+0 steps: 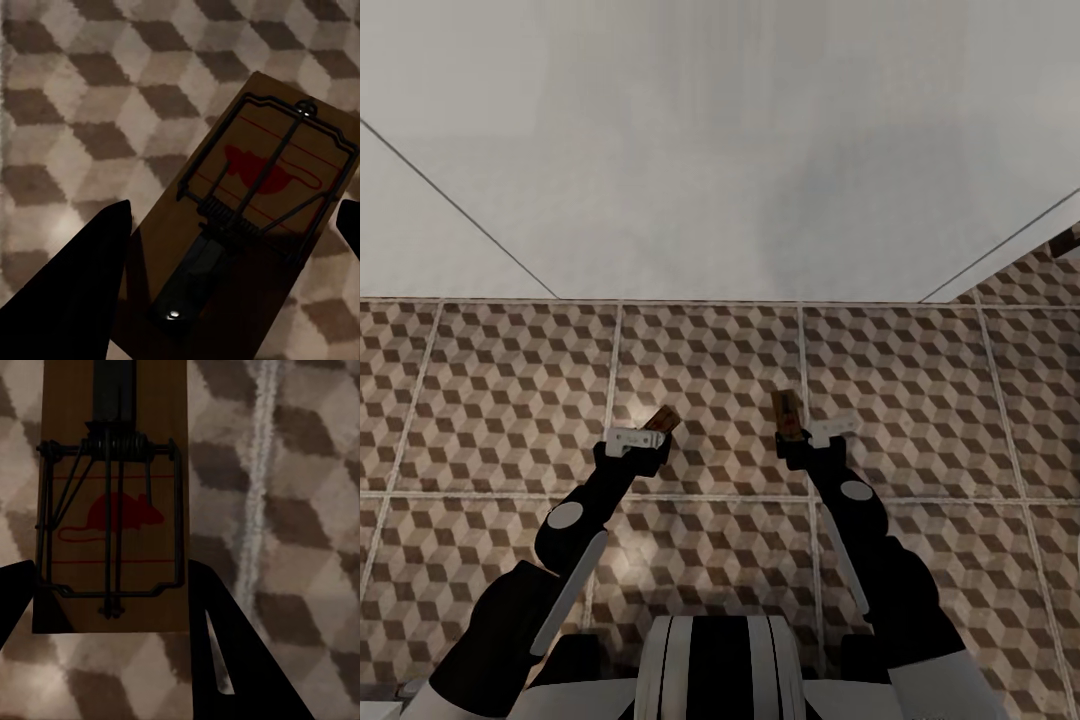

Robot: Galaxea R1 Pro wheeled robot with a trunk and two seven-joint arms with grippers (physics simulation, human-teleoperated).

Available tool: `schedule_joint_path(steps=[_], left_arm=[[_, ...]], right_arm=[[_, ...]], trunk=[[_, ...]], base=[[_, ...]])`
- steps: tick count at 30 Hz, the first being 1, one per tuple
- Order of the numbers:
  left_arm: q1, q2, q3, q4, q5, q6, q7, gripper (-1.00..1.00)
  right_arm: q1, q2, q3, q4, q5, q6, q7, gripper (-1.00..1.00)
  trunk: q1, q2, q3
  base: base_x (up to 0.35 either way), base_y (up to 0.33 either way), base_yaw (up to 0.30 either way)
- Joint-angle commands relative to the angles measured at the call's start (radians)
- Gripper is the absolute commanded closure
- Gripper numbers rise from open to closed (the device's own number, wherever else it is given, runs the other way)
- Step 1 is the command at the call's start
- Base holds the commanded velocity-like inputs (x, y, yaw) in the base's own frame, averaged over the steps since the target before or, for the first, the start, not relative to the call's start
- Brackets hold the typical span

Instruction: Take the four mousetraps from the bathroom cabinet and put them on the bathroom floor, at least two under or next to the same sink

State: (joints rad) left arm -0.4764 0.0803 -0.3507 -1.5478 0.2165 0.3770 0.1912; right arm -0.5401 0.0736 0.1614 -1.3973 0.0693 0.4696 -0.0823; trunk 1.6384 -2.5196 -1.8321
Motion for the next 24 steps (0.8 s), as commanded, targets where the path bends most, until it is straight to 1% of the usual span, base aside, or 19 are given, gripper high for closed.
schedule_joint_path(steps=[1, 6, 12, 15, 18, 21, 24], left_arm=[[-0.001, 0.001, 0.0, -0.001, 0.01, 0.004, 0.01, 1.0], [-0.001, -0.003, 0.037, -0.001, 0.01, 0.005, 0.01, 1.0], [-0.001, -0.01, 0.046, -0.001, 0.01, 0.006, 0.01, 1.0], [-0.001, -0.019, 0.048, -0.001, 0.01, 0.007, 0.01, 1.0], [-0.002, -0.027, 0.052, 0.002, 0.01, 0.008, 0.01, 1.0], [-0.002, -0.03, 0.059, 0.005, 0.01, 0.016, 0.01, 1.0], [-0.003, -0.031, 0.07, 0.009, 0.01, 0.064, 0.009, 1.0]], right_arm=[[-0.001, 0.0, 0.001, 0.0, 0.004, 0.005, -0.002, 1.0], [-0.013, 0.0, 0.001, 0.022, 0.004, -0.001, -0.001, 1.0], [-0.052, 0.0, 0.001, 0.069, 0.005, -0.031, -0.001, 1.0], [-0.087, 0.0, 0.001, 0.115, 0.005, -0.044, -0.001, 1.0], [-0.139, 0.0, 0.001, 0.185, 0.005, -0.054, -0.001, 1.0], [-0.171, 0.001, 0.001, 0.224, 0.005, -0.072, 0.0, 1.0], [-0.204, 0.003, 0.001, 0.264, 0.004, -0.086, 0.001, 1.0]], trunk=[[0.0, 0.0, 0.0], [0.0, 0.0, 0.0], [0.0, 0.0, 0.0], [0.0, 0.0, 0.0], [0.0, 0.0, 0.0], [0.0, 0.0, 0.0], [0.0, 0.0, 0.0]], base=[[0.0, 0.0, 0.0], [0.0, 0.0, 0.0], [0.0, 0.0, 0.0], [0.0, 0.0, 0.0], [0.0, 0.0, 0.0], [0.0, 0.0, 0.0], [0.0, 0.0, 0.0]])
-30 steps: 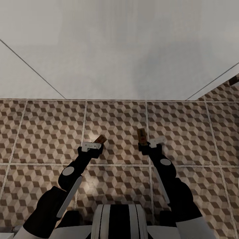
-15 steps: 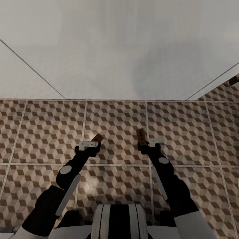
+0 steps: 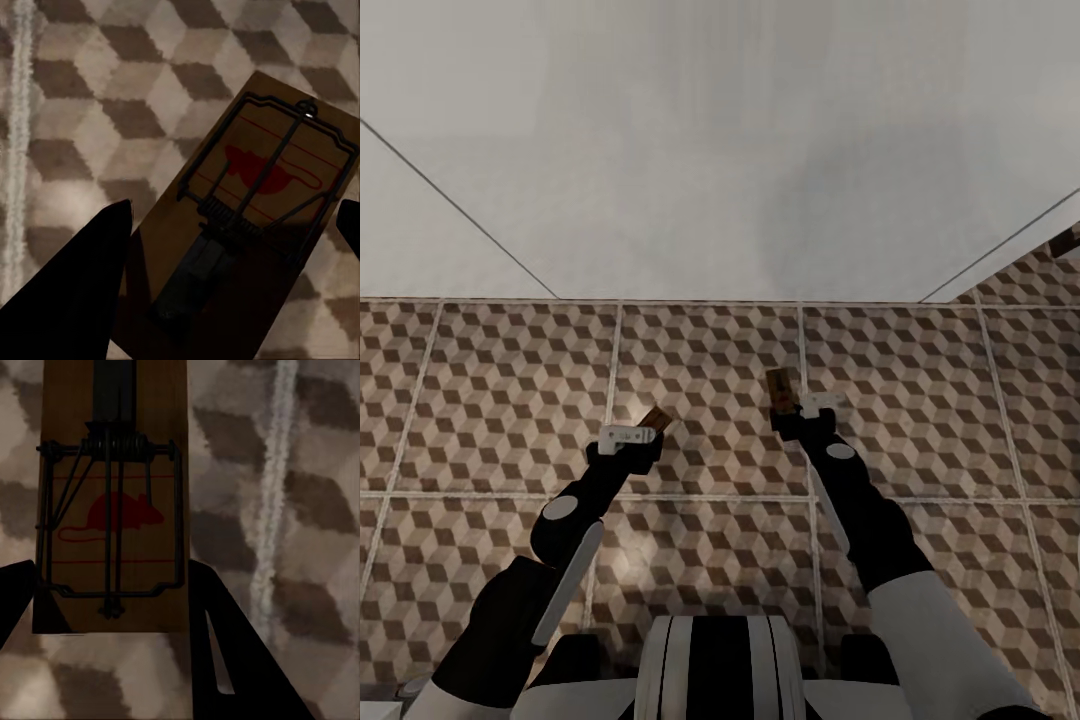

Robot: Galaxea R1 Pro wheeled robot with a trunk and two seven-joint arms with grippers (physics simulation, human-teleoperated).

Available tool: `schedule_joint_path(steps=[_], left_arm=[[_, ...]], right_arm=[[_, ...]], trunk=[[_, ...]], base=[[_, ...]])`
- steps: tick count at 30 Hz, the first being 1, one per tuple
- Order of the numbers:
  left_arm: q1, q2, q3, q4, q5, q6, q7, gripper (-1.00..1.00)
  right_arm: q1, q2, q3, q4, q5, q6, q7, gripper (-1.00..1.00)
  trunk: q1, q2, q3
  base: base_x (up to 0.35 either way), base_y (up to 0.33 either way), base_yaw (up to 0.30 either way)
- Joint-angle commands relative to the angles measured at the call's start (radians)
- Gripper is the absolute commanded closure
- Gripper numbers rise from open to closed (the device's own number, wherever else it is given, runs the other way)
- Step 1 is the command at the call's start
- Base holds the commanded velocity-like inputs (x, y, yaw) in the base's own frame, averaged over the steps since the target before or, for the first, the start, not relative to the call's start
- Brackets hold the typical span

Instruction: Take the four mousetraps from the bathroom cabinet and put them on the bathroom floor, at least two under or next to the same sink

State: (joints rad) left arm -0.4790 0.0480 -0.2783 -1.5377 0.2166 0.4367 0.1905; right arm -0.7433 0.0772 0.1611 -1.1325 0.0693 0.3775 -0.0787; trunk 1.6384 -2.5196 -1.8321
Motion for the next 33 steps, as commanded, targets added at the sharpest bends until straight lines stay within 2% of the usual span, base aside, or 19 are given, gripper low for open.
schedule_joint_path(steps=[1, 6, 13, 20, 23, 28, 33], left_arm=[[-0.001, 0.001, 0.005, -0.001, 0.01, 0.027, 0.009, 1.0], [-0.006, 0.0, 0.034, 0.006, 0.01, 0.07, 0.006, 1.0], [-0.014, 0.0, 0.041, 0.029, 0.01, 0.077, 0.005, 1.0], [-0.017, -0.001, 0.054, 0.026, 0.01, 0.077, 0.006, 1.0], [-0.026, -0.002, 0.06, 0.024, 0.01, 0.079, 0.006, 1.0], [-0.059, -0.002, 0.063, 0.024, 0.01, 0.108, 0.009, 1.0], [-0.122, -0.005, 0.063, 0.036, 0.01, 0.155, 0.01, 1.0]], right_arm=[[-0.012, 0.001, 0.002, 0.014, 0.004, 0.004, 0.0, 1.0], [-0.068, 0.011, 0.002, 0.081, 0.005, -0.002, 0.012, 1.0], [-0.154, 0.024, 0.002, 0.18, 0.006, -0.003, 0.016, 1.0], [-0.218, 0.026, 0.003, 0.228, 0.006, -0.003, 0.016, 1.0], [-0.231, 0.027, 0.003, 0.234, 0.006, -0.003, 0.016, 1.0], [-0.237, 0.044, 0.003, 0.236, 0.007, -0.003, 0.016, 1.0], [-0.238, 0.049, 0.003, 0.237, 0.007, -0.003, 0.016, 1.0]], trunk=[[0.0, 0.0, 0.0], [0.0, 0.0, 0.0], [0.0, 0.0, 0.0], [0.0, 0.0, 0.0], [0.0, 0.0, 0.0], [0.0, 0.0, 0.0], [0.0, 0.0, 0.0]], base=[[0.0, 0.0, 0.0], [0.0, 0.0, 0.0], [0.0, 0.0, 0.0], [0.0, 0.0, 0.0], [0.0, 0.0, 0.0], [0.0, 0.0, 0.0], [0.0, 0.0, 0.0]])
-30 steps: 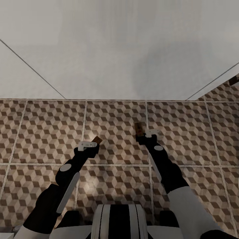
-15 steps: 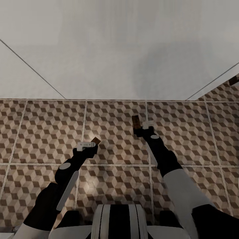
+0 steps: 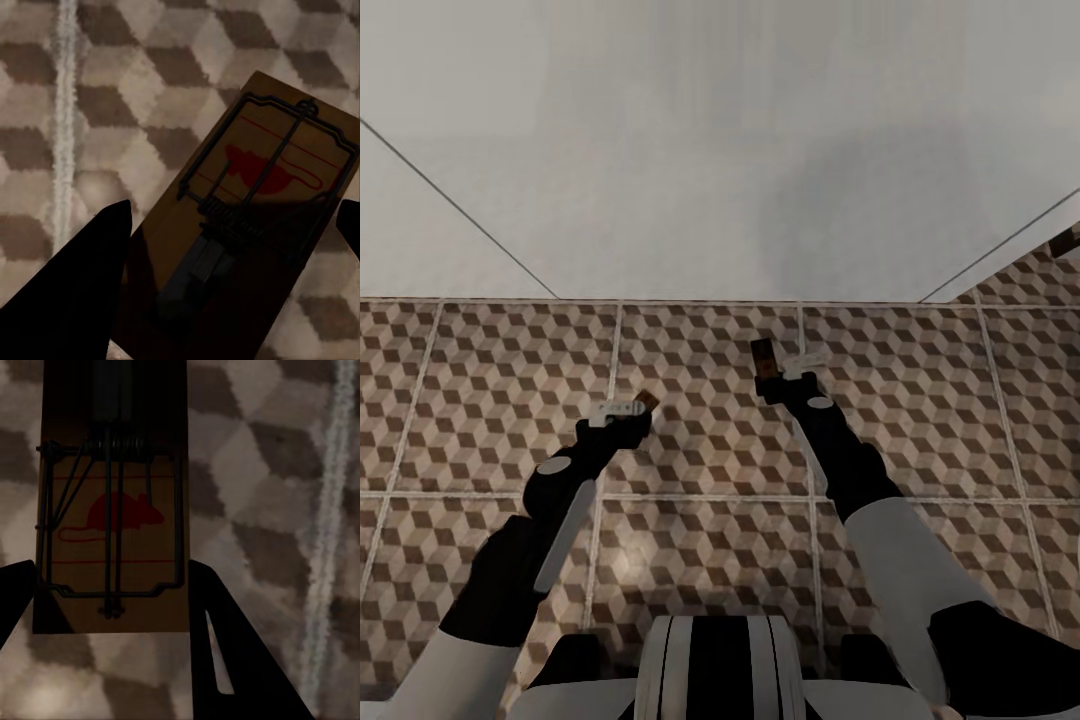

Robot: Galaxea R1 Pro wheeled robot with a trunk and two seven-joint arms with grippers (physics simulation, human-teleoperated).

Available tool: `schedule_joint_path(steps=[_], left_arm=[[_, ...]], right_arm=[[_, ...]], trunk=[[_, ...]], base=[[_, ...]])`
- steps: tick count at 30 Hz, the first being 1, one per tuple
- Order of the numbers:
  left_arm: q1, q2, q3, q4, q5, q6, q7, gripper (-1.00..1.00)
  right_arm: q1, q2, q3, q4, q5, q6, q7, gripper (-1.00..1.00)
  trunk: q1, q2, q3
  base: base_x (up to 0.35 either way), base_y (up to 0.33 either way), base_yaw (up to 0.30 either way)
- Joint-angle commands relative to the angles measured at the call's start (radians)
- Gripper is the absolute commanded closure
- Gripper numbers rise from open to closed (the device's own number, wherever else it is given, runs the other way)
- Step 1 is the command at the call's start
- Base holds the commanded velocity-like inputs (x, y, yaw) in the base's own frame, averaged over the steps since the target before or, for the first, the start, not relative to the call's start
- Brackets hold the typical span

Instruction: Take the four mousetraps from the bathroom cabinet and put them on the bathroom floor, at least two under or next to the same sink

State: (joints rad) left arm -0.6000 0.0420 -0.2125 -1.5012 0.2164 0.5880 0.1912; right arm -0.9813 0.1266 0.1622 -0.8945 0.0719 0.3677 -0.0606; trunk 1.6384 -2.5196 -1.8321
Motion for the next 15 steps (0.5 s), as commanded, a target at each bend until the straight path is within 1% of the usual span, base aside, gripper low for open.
schedule_joint_path(steps=[1, 6, 9, 11, 13, 15], left_arm=[[-0.007, 0.0, -0.002, 0.003, 0.011, 0.006, 0.01, 1.0], [-0.078, -0.002, -0.002, 0.089, 0.011, 0.014, 0.01, 1.0], [-0.129, -0.002, -0.002, 0.178, 0.011, 0.015, 0.01, 1.0], [-0.155, -0.003, -0.002, 0.223, 0.011, 0.014, 0.01, 1.0], [-0.185, -0.01, -0.002, 0.276, 0.011, 0.013, 0.01, 1.0], [-0.203, -0.017, -0.002, 0.308, 0.011, 0.012, 0.01, 1.0]], right_arm=[[0.0, 0.0, 0.002, -0.001, 0.005, 0.007, -0.002, 1.0], [0.0, 0.001, 0.015, -0.001, 0.005, 0.006, -0.002, 1.0], [0.001, 0.0, 0.049, -0.001, 0.004, -0.009, -0.002, 1.0], [0.0, 0.0, 0.06, -0.001, 0.004, -0.019, -0.002, 1.0], [0.001, -0.001, 0.067, -0.001, 0.003, -0.025, -0.002, 1.0], [0.0, -0.001, 0.07, -0.001, 0.003, -0.028, -0.002, 1.0]], trunk=[[0.0, 0.0, -0.001], [0.0, 0.0, -0.001], [0.0, 0.0, -0.001], [0.0, 0.0, -0.001], [0.0, 0.0, -0.001], [0.0, 0.0, -0.001]], base=[[0.0, 0.0, 0.0], [0.0, 0.0, 0.0], [0.0, 0.0, 0.0], [0.0, 0.0, 0.0], [0.0, 0.0, 0.0], [0.0, 0.0, 0.0]])
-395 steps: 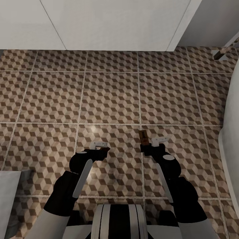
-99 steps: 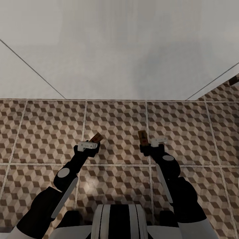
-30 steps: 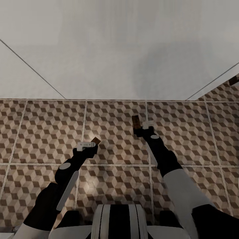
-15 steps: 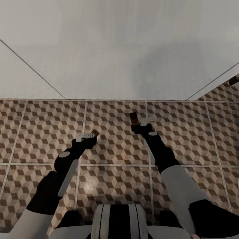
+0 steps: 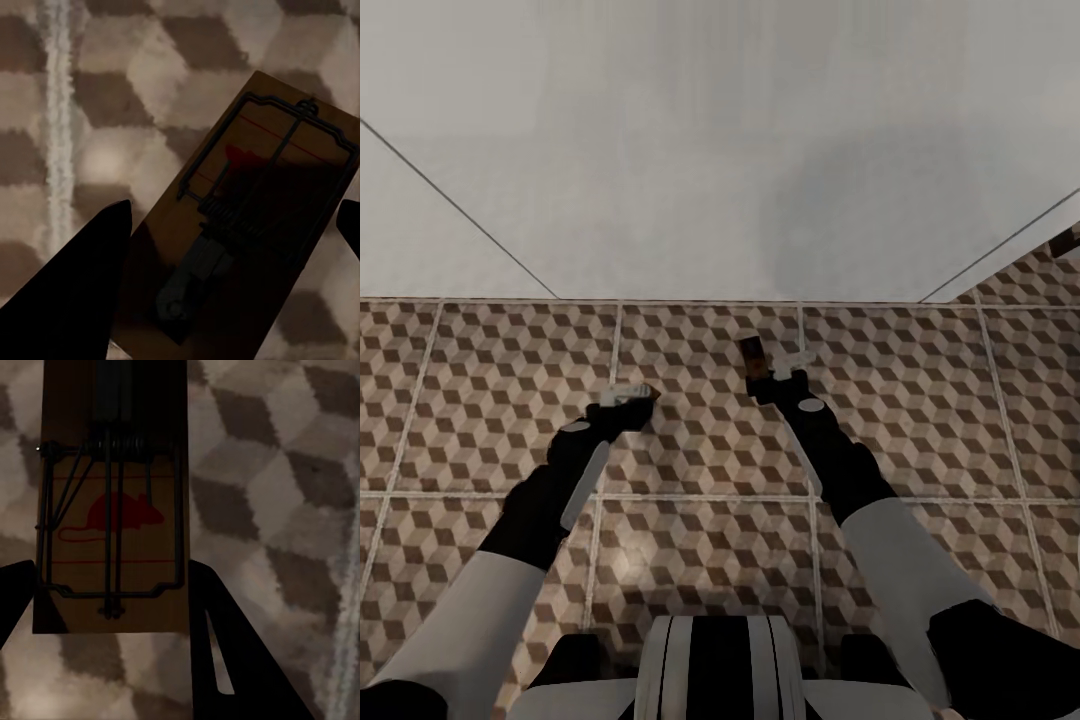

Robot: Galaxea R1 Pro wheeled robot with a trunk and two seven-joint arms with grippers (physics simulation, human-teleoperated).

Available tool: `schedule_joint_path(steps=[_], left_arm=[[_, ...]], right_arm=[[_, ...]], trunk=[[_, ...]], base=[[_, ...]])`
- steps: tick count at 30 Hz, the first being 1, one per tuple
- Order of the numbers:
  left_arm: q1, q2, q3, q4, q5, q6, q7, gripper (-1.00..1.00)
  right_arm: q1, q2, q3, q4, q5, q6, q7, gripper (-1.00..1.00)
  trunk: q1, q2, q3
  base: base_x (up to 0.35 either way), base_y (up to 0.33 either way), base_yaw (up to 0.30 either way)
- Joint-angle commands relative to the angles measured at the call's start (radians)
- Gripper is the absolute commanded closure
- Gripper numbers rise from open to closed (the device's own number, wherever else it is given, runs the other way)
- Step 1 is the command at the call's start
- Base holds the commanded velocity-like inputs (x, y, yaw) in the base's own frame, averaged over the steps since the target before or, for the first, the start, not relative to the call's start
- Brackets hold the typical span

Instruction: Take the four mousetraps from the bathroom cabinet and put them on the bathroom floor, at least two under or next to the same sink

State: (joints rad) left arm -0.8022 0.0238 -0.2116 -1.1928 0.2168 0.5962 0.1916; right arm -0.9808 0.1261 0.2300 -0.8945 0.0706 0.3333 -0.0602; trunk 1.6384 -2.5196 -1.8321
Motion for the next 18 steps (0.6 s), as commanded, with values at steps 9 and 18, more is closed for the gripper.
schedule_joint_path(steps=[9, 18], left_arm=[[-0.09, -0.016, -0.003, 0.103, 0.01, 0.002, 0.009, 1.0], [-0.152, -0.036, -0.003, 0.116, 0.01, 0.002, 0.011, 1.0]], right_arm=[[0.0, 0.0, 0.005, -0.001, 0.005, 0.004, -0.003, 1.0], [-0.001, 0.0, 0.005, 0.017, 0.005, 0.004, -0.003, 1.0]], trunk=[[0.0, 0.0, 0.0], [0.0, 0.0, 0.0]], base=[[0.0, 0.0, 0.0], [0.0, 0.0, 0.0]])
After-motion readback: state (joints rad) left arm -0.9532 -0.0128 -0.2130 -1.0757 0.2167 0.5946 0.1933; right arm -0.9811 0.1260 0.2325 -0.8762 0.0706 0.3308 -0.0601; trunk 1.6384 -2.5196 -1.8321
